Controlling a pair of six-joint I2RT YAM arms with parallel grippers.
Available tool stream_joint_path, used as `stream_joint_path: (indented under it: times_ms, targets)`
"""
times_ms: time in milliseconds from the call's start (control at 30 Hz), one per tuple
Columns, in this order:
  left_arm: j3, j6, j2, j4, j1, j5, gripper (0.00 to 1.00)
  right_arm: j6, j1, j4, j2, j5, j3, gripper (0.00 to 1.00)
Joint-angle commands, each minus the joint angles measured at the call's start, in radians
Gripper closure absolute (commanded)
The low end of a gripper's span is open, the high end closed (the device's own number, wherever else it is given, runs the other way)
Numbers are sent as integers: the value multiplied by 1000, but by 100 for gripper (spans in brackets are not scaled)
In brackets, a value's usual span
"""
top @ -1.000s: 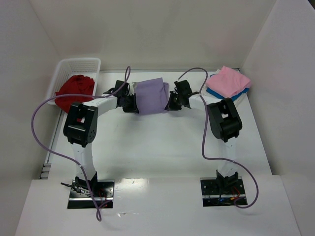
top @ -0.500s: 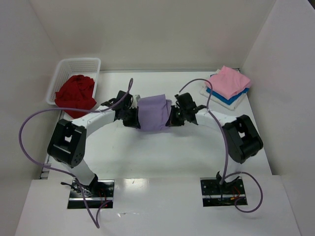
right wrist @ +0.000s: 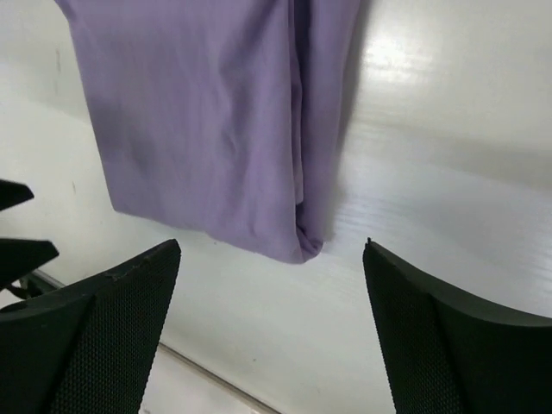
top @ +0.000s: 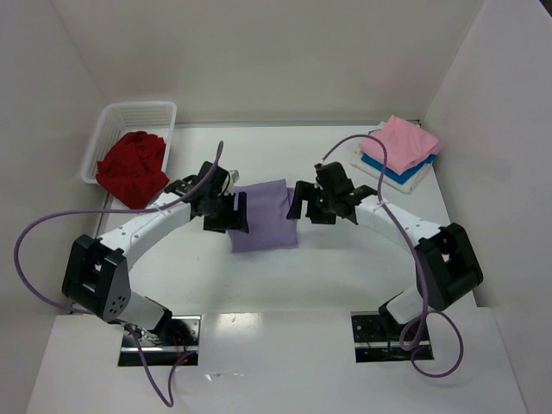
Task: Fold and stack the t-shirts
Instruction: Smooth out wrinkles on the folded tshirt
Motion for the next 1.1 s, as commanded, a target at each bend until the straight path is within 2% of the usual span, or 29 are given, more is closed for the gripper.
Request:
stream_joint_path:
  times_ms: [0,33,267,400,567,667,833,900,1067]
  targets:
    - [73,-23,-54,-43,2,-41,18,-27,-38,20,-53,46,60,8]
    - [85,-23,-66,-43,2,-41,13,-27,-38,57,-53,46,72,8]
    - [83,-43,-89,61,15,-116,1,-87,-47,273,40,52,129,9]
    - [38,-43,-89,195,39,-101,1,-142,-47,313,146,43,204,9]
    - [49,-43,-19,248,73,-111,1,-162,-47,335,293,33,299,15]
    - [58,-43,18,305,117,-111,1,-171,-47,335,333,46,321,19]
    - [72,-23,102,386,206,-45,1,-180,-47,335,381,66,352,19]
    - [81,-8,141,404,220,-13,1,-180,-47,335,393,66,352,23]
    - [116,14,227,435,242,50,7,-162,-47,346,438,46,388,27]
